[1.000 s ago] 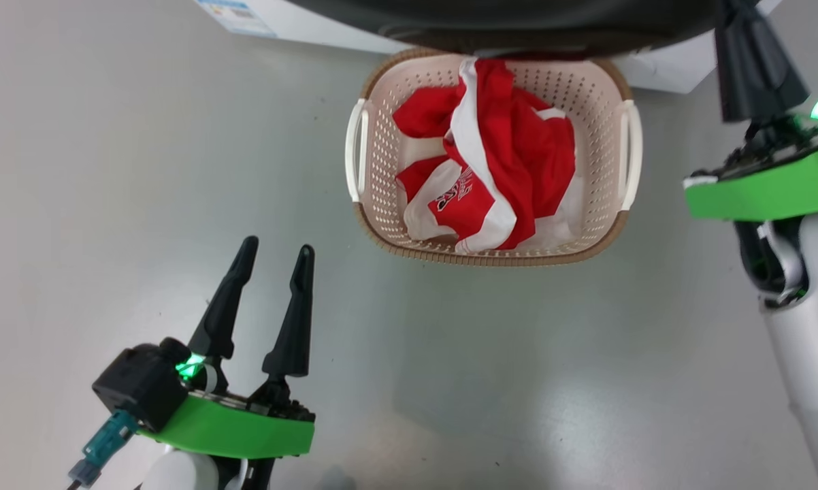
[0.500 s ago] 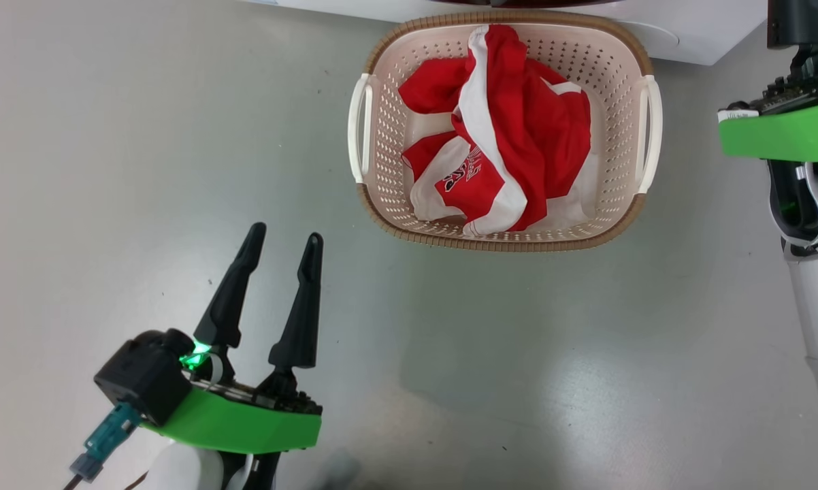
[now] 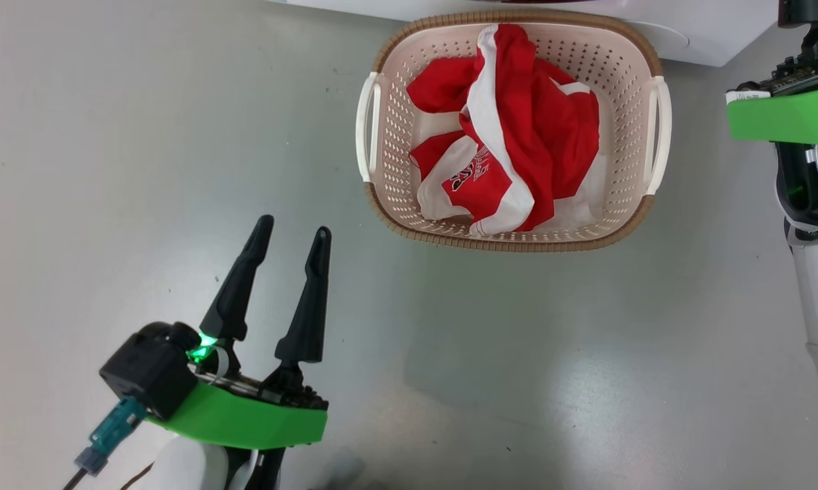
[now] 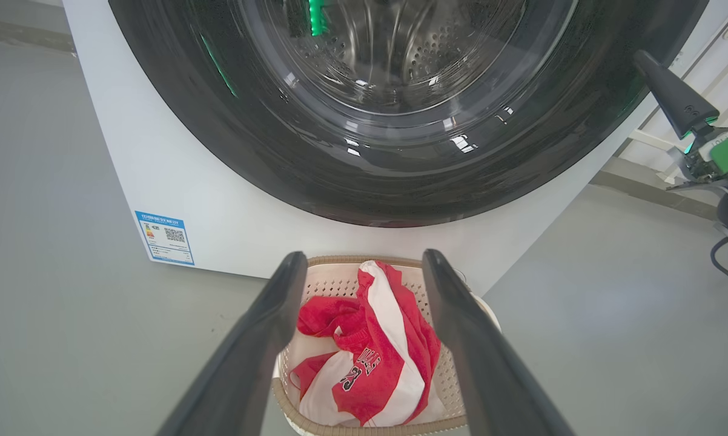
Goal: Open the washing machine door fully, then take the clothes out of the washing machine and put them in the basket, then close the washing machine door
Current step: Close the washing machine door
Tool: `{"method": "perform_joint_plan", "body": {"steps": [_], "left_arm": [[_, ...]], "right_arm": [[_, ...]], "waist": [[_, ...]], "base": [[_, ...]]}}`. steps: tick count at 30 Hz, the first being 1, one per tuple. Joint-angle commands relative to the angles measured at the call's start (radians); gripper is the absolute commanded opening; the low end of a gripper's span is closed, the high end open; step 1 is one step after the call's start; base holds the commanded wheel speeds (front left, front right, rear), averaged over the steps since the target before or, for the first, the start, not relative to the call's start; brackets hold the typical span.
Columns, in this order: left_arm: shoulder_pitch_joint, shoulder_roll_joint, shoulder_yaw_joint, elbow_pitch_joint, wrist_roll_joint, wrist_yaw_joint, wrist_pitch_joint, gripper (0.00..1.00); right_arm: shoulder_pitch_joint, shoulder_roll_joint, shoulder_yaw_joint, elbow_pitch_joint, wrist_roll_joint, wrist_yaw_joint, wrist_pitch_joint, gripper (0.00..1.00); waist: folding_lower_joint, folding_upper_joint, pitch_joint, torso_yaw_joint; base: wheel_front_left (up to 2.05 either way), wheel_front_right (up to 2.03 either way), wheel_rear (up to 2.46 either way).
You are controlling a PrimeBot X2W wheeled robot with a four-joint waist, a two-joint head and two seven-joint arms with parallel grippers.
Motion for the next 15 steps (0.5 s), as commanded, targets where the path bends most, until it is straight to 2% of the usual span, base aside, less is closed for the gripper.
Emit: {"method": "perform_joint_plan", "body": {"steps": [1, 10, 12, 15], "left_arm": [[0.003, 0.016, 0.032, -0.023, -0.005, 0.005, -0.009, 1.00], [0.011, 0.016, 0.052, 0.000, -0.002, 0.003, -0.009, 1.00], [0.014, 0.016, 0.062, 0.007, 0.001, 0.002, -0.009, 1.00], [0.020, 0.016, 0.077, 0.019, 0.009, 0.000, -0.009, 1.00]], "right_arm": [[-0.027, 0.014, -0.006, -0.022, 0.011, -0.005, -0.005, 0.00], [0.049, 0.021, 0.057, -0.021, 0.022, -0.005, -0.005, 0.00], [0.074, 0.023, 0.070, -0.023, 0.024, -0.005, -0.005, 0.07], [0.114, 0.028, 0.087, -0.023, 0.028, -0.005, -0.005, 0.39]], "waist": [[0.0000, 0.0000, -0.003, -0.002], [0.0000, 0.0000, -0.052, -0.029], [0.0000, 0.0000, -0.068, -0.039], [0.0000, 0.0000, -0.096, -0.057]], "base": [[0.00, 0.00, 0.00], [0.00, 0.00, 0.00], [0.00, 0.00, 0.00], [0.00, 0.00, 0.00]]}}
